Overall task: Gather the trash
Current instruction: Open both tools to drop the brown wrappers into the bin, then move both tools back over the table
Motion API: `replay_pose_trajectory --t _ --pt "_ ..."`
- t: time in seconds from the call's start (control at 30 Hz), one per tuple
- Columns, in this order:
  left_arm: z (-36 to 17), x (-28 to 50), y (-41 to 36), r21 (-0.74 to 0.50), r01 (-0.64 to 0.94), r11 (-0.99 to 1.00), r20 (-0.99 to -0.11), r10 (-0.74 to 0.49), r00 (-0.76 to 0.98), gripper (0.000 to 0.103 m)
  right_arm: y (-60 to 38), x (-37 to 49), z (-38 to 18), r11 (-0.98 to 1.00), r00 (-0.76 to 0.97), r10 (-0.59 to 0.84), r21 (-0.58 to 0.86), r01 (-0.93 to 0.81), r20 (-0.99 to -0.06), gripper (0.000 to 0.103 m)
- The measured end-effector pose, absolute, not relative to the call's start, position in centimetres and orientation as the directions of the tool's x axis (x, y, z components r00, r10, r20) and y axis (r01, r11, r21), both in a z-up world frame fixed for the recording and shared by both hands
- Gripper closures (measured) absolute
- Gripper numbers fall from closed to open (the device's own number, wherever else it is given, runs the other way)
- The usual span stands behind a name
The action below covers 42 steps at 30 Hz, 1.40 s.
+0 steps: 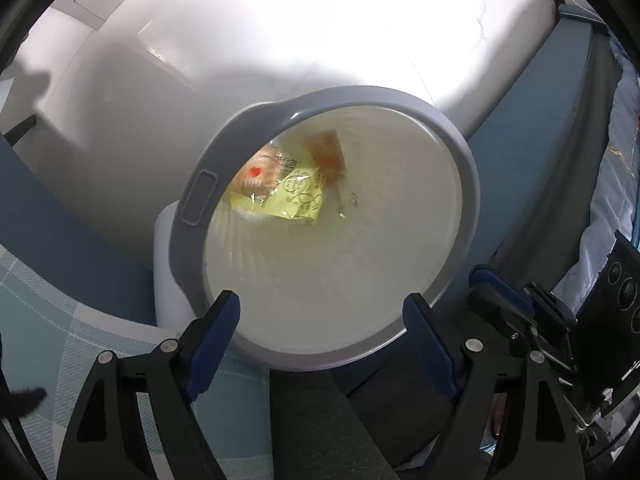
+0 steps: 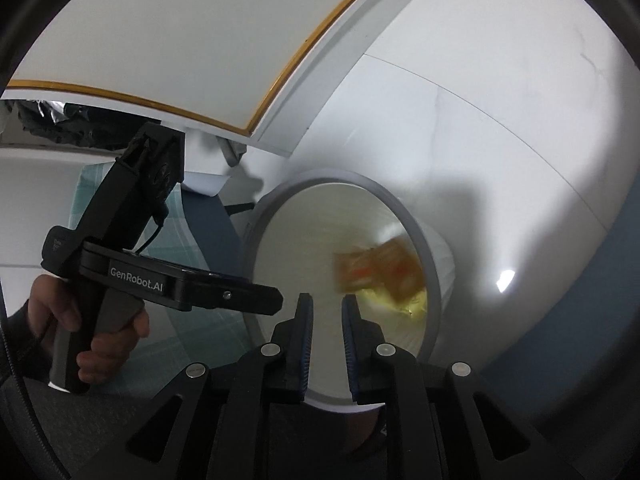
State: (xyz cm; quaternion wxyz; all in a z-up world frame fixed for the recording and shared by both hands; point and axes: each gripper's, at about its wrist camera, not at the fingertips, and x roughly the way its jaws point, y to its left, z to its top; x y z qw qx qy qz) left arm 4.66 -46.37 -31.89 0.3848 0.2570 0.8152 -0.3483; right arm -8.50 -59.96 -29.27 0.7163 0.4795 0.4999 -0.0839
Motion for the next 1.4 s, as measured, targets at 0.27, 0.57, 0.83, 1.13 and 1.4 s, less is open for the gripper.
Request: replay_pose_trajectory --t 0.27,0.57,0.83,1.13,1.4 --pt "-27.6 6.4 -48.3 -0.325 0.78 0.534 -0.886 0.117 -0.449 0.022 -59.6 -8.9 -27.7 0.537 0.499 0.33 0.594 0.599 -0.801 0.069" --pt "-16.4 6.3 -48.5 -0.256 0.891 0.376 -0.967 -0.083 -0.243 0.022 -59.8 -8.8 -21.6 0.583 0.583 0.242 0.596 0.552 -0.776 0.052" --pt "-4.9 6.1 -44.0 -0.109 0.917 0.384 -0.944 -0.328 0.026 0.022 -58.8 -8.4 -12.6 0.672 0.694 0.141 0.583 0.456 -0.706 0.034" --pt "3.4 6.1 -34.4 -0.032 0.794 0.607 -0.811 -0.479 0.334 0.022 -54.8 -8.3 -3.5 0.776 0.803 0.102 0.552 0.305 -0.587 0.018" --pt "9.4 6.8 -23.9 -0.098 0.593 0.799 -0.649 -0.503 0.571 0.018 -50.0 -7.2 0.4 0.841 0.851 0.093 0.499 0.21 -0.516 0.011"
